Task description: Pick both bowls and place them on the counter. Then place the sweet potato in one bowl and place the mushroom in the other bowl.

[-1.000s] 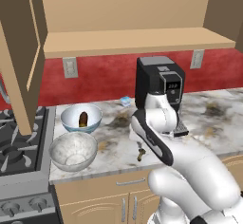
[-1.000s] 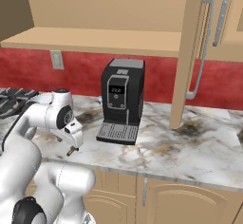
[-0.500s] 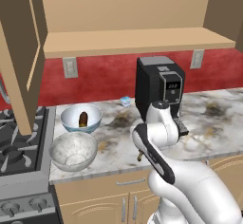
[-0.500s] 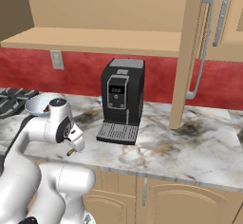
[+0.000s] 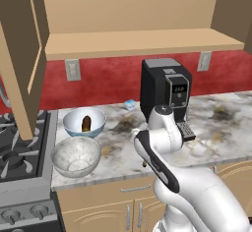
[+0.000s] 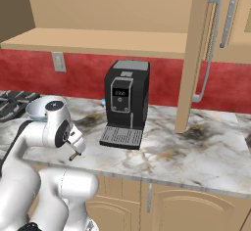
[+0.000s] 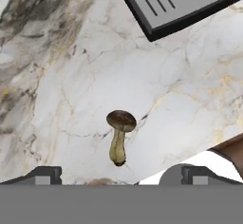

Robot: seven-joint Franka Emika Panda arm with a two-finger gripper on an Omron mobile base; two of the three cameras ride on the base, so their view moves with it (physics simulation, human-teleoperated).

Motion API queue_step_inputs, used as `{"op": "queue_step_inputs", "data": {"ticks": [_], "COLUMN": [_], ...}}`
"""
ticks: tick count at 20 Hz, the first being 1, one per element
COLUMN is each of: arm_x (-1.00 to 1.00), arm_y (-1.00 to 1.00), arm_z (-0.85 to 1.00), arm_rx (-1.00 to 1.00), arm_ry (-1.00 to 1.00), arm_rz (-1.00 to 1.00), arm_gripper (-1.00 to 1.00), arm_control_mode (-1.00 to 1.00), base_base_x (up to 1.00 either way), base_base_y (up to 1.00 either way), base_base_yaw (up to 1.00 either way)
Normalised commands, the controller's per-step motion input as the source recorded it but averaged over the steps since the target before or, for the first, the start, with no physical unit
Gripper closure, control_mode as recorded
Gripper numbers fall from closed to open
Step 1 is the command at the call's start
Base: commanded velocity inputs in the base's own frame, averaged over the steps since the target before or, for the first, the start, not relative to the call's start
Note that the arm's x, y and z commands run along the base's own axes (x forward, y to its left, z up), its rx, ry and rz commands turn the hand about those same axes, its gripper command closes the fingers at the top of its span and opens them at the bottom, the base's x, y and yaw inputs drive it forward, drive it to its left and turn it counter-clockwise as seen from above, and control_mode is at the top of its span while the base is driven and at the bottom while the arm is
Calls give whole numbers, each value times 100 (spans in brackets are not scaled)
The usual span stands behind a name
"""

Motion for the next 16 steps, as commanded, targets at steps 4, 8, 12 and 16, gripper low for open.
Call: {"op": "queue_step_inputs", "data": {"ticks": [4, 8, 12, 16], "arm_x": [-3, -16, 0, 0], "arm_y": [-6, -10, 0, 0], "arm_z": [-25, -40, -42, -26], "arm_rx": [0, 0, 0, 0], "arm_ry": [8, 13, 2, -1], "arm_rz": [0, 0, 0, 0], "arm_gripper": [-100, -100, -100, -100], "arm_control_mode": [-100, -100, -100, -100], "base_base_x": [0, 0, 0, 0], "base_base_y": [0, 0, 0, 0], "base_base_yaw": [0, 0, 0, 0]}}
